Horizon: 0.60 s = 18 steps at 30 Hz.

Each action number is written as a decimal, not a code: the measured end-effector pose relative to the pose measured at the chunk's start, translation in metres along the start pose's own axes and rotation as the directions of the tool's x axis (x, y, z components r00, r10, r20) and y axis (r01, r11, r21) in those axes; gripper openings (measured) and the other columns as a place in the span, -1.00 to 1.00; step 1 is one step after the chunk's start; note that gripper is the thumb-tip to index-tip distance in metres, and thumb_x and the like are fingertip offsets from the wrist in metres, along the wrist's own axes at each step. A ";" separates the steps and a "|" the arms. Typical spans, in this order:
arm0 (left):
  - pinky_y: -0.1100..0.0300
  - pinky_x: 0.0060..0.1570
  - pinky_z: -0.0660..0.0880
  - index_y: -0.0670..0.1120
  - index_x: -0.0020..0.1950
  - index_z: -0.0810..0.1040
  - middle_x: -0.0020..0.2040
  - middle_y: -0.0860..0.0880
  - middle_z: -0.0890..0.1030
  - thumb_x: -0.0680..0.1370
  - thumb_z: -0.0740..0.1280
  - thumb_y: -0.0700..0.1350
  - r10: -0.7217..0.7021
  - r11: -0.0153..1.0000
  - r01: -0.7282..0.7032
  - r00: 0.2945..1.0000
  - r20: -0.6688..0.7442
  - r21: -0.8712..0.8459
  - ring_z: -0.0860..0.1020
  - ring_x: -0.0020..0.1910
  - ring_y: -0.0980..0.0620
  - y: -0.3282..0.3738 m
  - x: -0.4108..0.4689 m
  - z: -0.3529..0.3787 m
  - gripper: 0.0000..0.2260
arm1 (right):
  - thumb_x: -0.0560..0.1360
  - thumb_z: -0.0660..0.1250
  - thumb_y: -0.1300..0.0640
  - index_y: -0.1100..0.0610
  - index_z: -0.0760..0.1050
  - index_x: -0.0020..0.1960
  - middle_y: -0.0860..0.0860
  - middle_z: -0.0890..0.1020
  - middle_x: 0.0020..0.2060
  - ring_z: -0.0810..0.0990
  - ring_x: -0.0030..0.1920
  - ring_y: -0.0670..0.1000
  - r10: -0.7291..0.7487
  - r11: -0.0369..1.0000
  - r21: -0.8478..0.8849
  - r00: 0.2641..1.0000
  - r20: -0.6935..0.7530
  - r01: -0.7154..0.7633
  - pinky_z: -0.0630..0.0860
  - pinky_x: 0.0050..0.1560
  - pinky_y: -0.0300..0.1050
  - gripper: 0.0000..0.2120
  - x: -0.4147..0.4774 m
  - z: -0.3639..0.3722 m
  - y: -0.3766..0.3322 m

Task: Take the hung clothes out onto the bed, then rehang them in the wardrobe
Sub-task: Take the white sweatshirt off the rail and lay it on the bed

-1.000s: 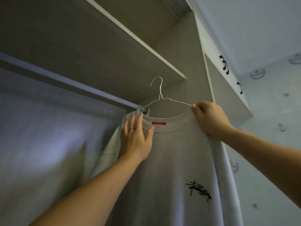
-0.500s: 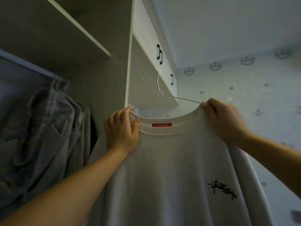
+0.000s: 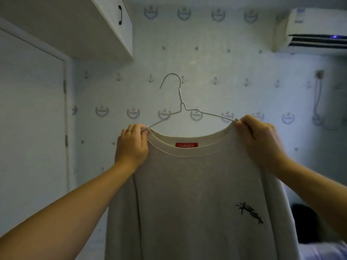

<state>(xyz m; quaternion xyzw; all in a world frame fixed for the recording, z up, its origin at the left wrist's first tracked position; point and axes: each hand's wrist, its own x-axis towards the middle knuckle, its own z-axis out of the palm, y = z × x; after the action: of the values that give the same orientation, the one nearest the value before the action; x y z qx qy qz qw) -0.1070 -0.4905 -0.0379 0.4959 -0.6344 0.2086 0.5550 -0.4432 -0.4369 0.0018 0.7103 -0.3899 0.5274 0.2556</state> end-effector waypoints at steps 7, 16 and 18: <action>0.02 -0.17 0.36 -0.18 -0.07 0.52 -0.12 -0.18 0.54 0.63 0.12 -0.05 0.047 0.990 -0.021 0.982 0.181 -0.140 0.47 -0.16 -0.20 -0.004 -0.061 0.148 -0.73 | 0.61 0.25 0.01 0.10 0.50 -0.12 -0.06 0.43 -0.42 0.39 -0.43 0.04 0.147 0.977 -0.172 0.985 0.095 -0.129 0.32 -0.38 -0.14 -0.79 -0.103 0.019 0.079; -0.04 -0.13 0.39 -0.16 -0.05 0.52 -0.11 -0.14 0.53 0.63 0.14 -0.04 0.132 0.930 0.017 0.917 0.377 -0.367 0.45 -0.13 -0.16 -0.018 -0.118 0.324 -0.75 | 0.59 0.15 -0.14 0.10 0.57 0.03 -0.09 0.60 -0.27 0.58 -0.28 -0.14 0.457 0.886 -0.213 0.857 0.239 -0.413 0.49 -0.23 -0.29 -0.64 -0.209 0.067 0.152; -0.08 -0.10 0.42 -0.15 -0.04 0.53 -0.10 -0.13 0.54 0.63 0.13 -0.03 0.149 0.919 0.034 0.893 0.425 -0.394 0.45 -0.12 -0.17 -0.023 -0.130 0.358 -0.74 | 0.59 0.12 -0.15 0.05 0.56 0.03 -0.13 0.59 -0.27 0.58 -0.27 -0.17 0.522 0.849 -0.242 0.815 0.251 -0.470 0.50 -0.20 -0.32 -0.65 -0.229 0.080 0.159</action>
<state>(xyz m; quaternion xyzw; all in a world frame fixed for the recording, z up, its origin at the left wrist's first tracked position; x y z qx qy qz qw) -0.2789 -0.7403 -0.2694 0.3901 -0.7882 -0.0250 0.4753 -0.5622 -0.5244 -0.2480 0.6325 -0.6402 0.4235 0.1042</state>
